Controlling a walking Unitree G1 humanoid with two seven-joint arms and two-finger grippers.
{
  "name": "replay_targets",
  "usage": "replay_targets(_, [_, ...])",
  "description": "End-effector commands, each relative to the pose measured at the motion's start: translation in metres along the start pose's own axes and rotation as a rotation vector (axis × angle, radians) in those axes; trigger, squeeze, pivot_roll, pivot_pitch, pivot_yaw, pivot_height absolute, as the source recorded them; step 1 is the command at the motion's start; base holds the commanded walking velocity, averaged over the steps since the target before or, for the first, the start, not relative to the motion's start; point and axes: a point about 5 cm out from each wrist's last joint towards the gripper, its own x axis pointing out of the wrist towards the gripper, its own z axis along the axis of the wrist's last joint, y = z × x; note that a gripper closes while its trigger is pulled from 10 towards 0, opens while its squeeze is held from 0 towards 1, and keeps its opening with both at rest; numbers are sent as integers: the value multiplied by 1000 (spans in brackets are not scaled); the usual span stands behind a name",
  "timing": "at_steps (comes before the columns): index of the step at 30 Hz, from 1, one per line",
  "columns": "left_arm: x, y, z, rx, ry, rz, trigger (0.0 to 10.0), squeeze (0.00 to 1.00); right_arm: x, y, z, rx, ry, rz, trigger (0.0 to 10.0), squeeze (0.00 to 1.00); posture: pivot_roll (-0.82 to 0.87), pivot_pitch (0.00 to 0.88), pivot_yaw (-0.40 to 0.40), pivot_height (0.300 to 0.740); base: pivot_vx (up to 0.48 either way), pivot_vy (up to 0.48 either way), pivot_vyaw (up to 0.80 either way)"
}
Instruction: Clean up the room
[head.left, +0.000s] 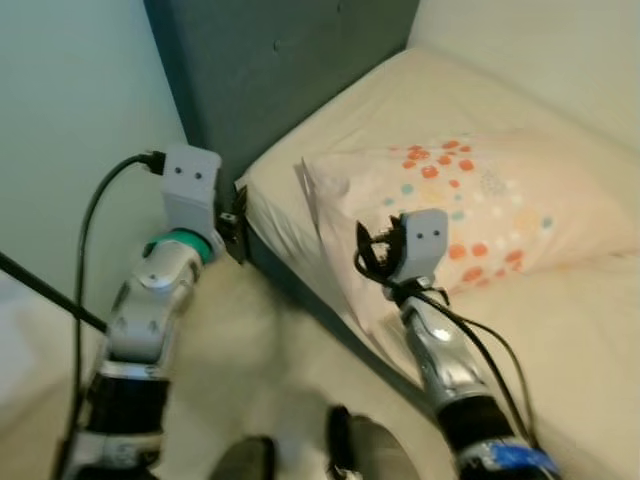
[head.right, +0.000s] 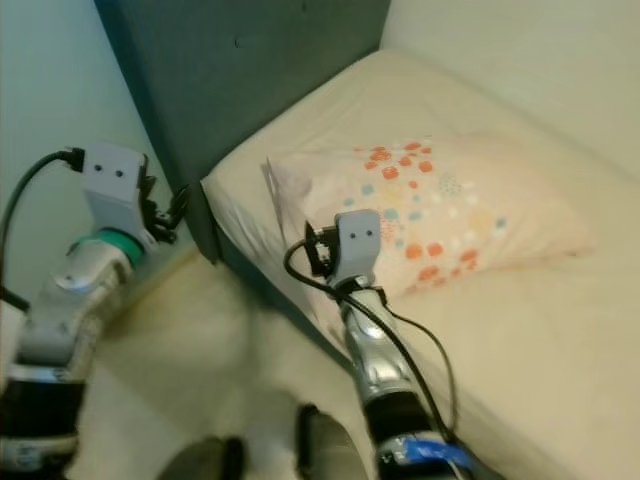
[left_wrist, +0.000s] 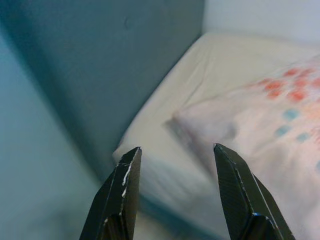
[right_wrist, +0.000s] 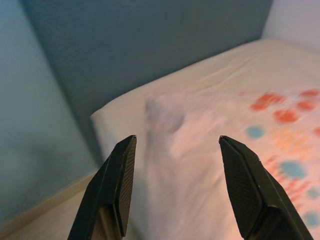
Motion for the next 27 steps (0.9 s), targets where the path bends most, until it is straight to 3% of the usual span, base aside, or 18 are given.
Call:
replay_targets(1, [-3,6,-8,9,33,20,10000,0,-3,1,-5,16,17,-6,10000,0,6,154,0,740,368,0,0])
replay_targets(27, [-2,6,-8,10,31,18,10000,0,-3,0,-5,22,20,-11,10000,0,5,154,0,740,361,0,0])
